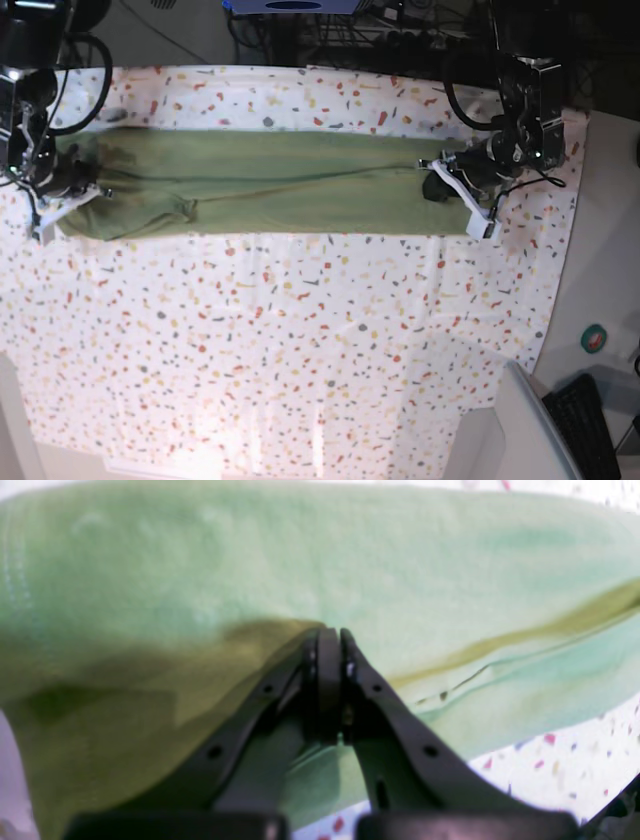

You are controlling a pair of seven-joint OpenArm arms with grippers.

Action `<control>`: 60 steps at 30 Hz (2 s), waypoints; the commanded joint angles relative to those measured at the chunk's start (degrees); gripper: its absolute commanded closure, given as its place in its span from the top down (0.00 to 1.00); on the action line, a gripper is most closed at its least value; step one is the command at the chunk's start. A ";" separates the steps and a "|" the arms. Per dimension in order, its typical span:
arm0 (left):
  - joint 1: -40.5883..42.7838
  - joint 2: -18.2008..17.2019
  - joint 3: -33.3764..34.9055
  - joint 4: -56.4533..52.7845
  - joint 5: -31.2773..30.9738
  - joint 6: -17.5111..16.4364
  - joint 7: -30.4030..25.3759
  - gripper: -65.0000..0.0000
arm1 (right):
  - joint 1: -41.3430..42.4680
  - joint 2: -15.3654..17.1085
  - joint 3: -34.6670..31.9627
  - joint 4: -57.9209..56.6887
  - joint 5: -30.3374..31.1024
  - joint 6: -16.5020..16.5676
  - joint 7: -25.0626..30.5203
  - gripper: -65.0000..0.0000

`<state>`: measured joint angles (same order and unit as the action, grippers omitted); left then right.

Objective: Layout the t-shirt on the table in an organized manner, then fold the t-shirt properly
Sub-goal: 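Lower the folded strip onto the table and open both grippers, then grasp the strip's end with the left gripper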

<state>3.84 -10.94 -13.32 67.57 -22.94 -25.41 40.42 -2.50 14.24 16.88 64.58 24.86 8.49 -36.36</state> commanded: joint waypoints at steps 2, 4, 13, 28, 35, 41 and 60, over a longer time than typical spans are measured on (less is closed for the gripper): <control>-1.24 -0.45 0.09 -0.71 4.26 2.42 3.05 0.00 | 2.37 0.57 0.13 -3.43 -3.81 -1.06 0.97 0.00; -3.00 -0.45 0.09 -0.98 4.43 2.42 3.05 0.00 | 5.45 0.93 0.13 -7.13 -4.42 -1.06 2.29 0.00; -2.82 -0.53 -0.61 5.70 4.17 2.42 3.93 0.00 | 4.92 0.84 0.57 0.00 -4.42 -1.06 1.59 0.00; 5.09 -4.58 -21.54 24.78 -9.28 2.07 12.37 0.00 | -9.85 -3.21 6.90 35.69 -4.07 -1.15 -3.16 0.00; 8.96 -4.31 -26.81 23.37 -13.50 1.28 8.32 0.96 | -12.13 -3.56 6.90 36.21 -4.07 -1.15 -2.98 0.00; 5.18 -4.31 -21.10 8.87 -14.38 -10.50 2.34 1.00 | -12.40 -3.65 6.81 36.21 -4.07 -1.06 -2.89 0.00; -1.33 -4.58 -12.22 -12.58 -14.38 -10.77 -3.81 0.47 | -12.57 -3.65 6.81 36.21 -4.07 -1.06 -2.98 0.00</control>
<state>2.31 -15.11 -25.52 54.76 -38.04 -36.27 35.03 -15.44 9.87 23.40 99.85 20.56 7.14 -40.53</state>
